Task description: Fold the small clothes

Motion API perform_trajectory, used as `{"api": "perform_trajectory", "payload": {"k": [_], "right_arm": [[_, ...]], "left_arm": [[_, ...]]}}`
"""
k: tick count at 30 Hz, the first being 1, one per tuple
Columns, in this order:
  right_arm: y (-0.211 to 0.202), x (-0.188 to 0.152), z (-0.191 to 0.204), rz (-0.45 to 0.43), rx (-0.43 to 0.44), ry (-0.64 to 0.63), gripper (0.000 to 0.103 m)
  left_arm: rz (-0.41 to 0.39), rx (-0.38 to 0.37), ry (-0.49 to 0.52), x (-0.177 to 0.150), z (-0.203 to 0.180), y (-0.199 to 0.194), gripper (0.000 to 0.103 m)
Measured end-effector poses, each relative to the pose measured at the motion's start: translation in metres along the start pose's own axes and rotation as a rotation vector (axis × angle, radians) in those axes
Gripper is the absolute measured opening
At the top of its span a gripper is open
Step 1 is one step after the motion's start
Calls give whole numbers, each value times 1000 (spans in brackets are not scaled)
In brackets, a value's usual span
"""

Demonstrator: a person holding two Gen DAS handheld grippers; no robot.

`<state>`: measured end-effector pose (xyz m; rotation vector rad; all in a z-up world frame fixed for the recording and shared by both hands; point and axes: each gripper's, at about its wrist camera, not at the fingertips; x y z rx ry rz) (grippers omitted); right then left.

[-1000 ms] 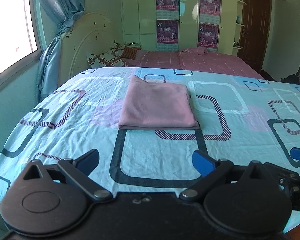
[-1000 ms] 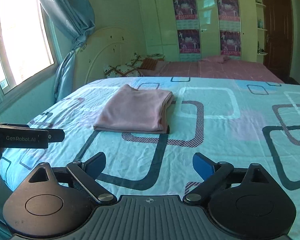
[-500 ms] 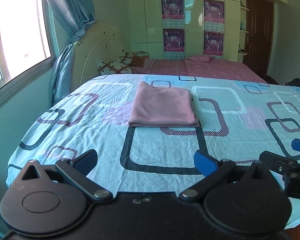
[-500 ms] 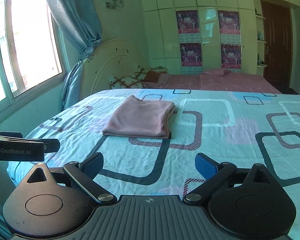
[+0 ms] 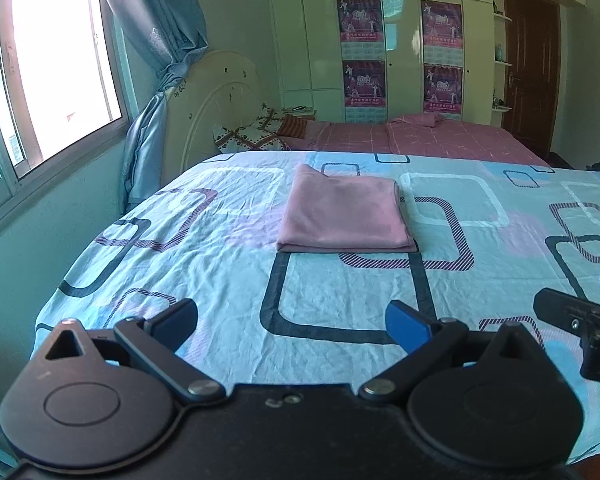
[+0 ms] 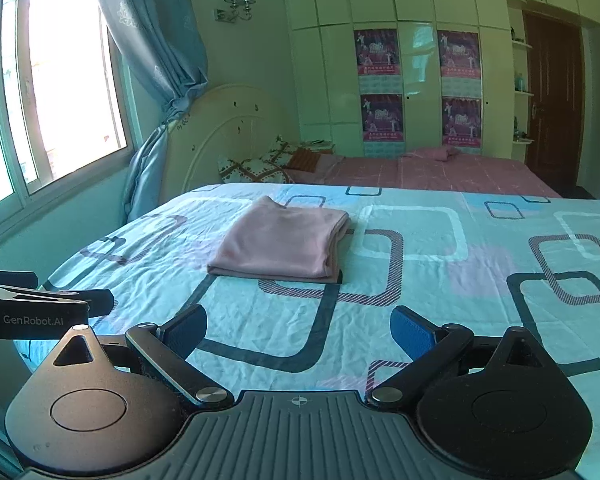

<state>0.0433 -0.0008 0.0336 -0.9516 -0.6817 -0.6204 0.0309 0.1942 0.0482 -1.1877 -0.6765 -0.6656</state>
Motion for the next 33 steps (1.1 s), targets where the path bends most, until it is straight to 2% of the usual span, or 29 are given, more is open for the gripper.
{"api": "perform_trajectory", "payload": {"k": [8,23,33], "right_arm": [[1,6,0,-26,-19,31,97],[1,21,4,-86,-21,63,98],[4,19,8,-71,-11,52,98]], "left_arm": [[12,-39,-28,3,2,2,102],[24,-24,-46,5,8,9,102],[24,-18,-51,4,12,10,102]]}}
Point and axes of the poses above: each gripper's, at about its wrist camera, not at the fingertips, and y roughly the way its jaws point, z to its left, x to its top, and after that the axes turned 8 degrees about y, right-handed
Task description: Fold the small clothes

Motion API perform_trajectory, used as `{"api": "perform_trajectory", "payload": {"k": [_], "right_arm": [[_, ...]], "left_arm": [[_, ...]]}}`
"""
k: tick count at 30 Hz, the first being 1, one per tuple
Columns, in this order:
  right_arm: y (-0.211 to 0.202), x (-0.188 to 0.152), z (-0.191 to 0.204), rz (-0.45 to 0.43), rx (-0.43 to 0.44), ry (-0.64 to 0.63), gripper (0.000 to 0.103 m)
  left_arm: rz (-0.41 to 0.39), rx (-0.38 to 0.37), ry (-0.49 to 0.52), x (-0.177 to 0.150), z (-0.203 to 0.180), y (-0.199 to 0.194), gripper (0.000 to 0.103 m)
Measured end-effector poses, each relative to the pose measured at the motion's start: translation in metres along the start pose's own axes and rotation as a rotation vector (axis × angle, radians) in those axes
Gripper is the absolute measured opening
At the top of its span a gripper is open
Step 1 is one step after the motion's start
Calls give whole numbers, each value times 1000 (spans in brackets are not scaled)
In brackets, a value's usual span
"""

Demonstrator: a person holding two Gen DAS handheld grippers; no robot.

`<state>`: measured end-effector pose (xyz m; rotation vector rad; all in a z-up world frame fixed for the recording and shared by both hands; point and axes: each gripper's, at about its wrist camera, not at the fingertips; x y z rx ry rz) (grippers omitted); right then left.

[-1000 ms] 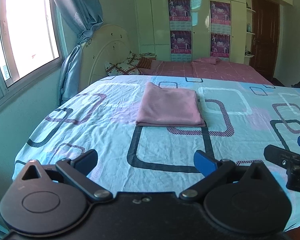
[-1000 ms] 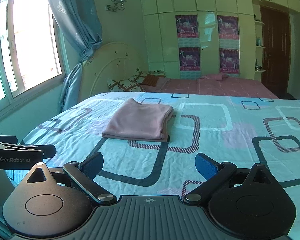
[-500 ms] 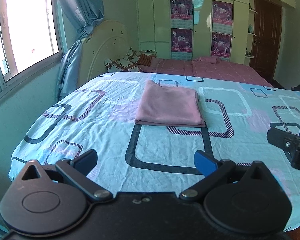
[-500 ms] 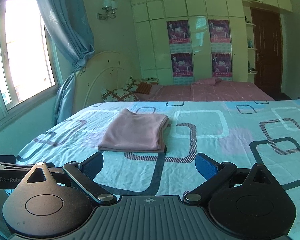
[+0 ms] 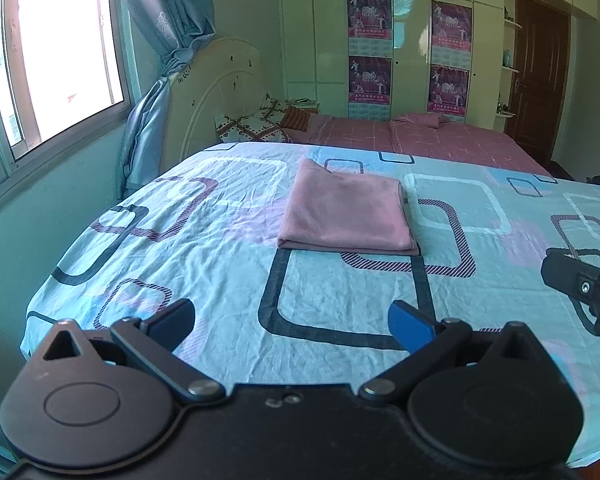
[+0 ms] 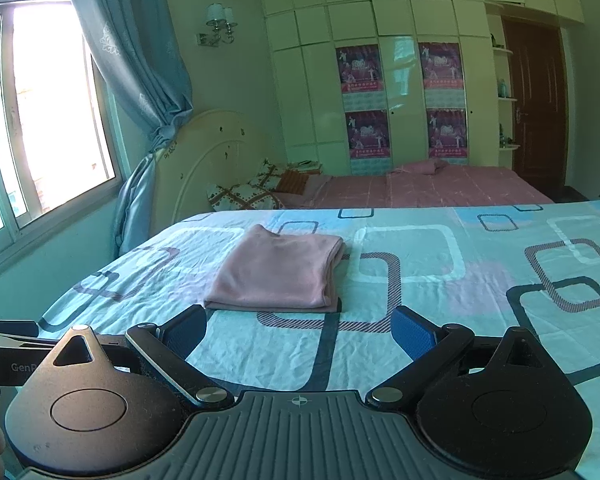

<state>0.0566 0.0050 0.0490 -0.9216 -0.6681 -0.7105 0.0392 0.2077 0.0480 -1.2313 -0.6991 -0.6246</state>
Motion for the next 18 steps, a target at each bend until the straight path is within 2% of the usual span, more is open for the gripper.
{"api": "perform_trajectory", "payload": {"k": [18], "right_arm": [[-1,-1,4,3,5,-3,98]], "left_arm": [[17,-13,-6,0,3,3,102]]}}
Point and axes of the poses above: each gripper's, at about its wrist camera, not at the fingertips, and y roughly the way its jaws point, z to its left, x to its top, and after that the axes turned 8 degrees about y, right-handed
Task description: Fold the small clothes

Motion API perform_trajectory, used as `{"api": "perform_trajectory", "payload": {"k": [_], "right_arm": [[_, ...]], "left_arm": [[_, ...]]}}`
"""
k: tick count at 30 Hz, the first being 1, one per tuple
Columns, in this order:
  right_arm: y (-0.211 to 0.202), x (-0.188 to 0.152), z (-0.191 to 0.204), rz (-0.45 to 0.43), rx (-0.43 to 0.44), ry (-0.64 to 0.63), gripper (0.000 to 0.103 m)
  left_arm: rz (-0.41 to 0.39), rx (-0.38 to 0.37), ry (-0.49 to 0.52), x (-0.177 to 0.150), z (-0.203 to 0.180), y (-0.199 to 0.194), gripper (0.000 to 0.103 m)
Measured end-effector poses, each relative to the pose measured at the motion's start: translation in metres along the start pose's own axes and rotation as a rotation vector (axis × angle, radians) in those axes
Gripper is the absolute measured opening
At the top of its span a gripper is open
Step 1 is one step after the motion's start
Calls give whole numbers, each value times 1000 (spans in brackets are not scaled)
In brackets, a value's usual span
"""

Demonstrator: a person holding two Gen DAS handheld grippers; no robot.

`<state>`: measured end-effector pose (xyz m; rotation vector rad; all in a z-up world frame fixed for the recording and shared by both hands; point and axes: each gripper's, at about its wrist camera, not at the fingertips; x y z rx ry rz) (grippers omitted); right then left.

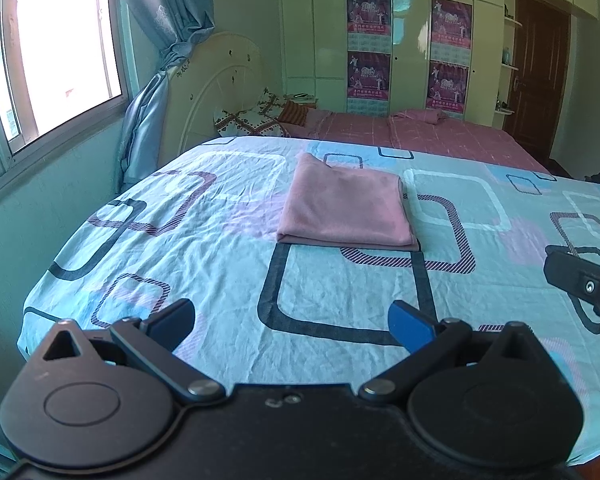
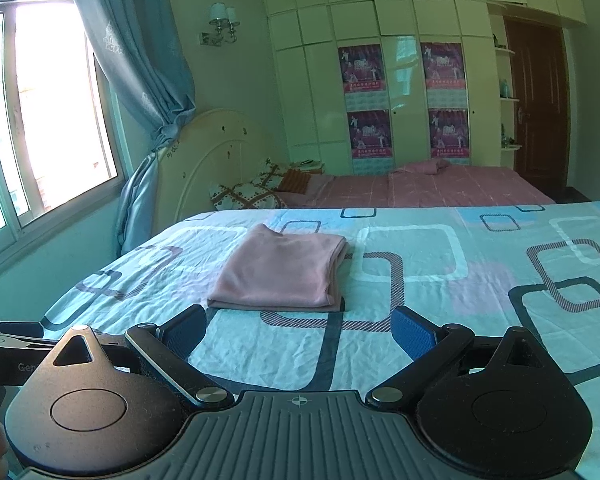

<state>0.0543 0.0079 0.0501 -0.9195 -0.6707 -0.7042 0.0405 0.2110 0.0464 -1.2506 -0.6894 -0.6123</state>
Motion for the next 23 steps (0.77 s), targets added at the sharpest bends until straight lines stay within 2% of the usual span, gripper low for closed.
{"api": "perform_trajectory", "payload": {"k": [14,19,23], "right_arm": [[5,0,-1,7,1,5,98],[8,0,-2,12,-1,7,98],[13,0,-5,15,-8,13,98]], "left_arm": [[11,-18,4,2,0,11,102],[-28,-19,10,3,1,16,98],[-7,-5,19,8,0,26,102]]}}
Point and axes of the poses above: each gripper's, at about its wrist camera, not at the fingertips, and y roughly the way its jaws point, z to its left, x to its top, and after that the axes turned 8 degrees about y, right-handed
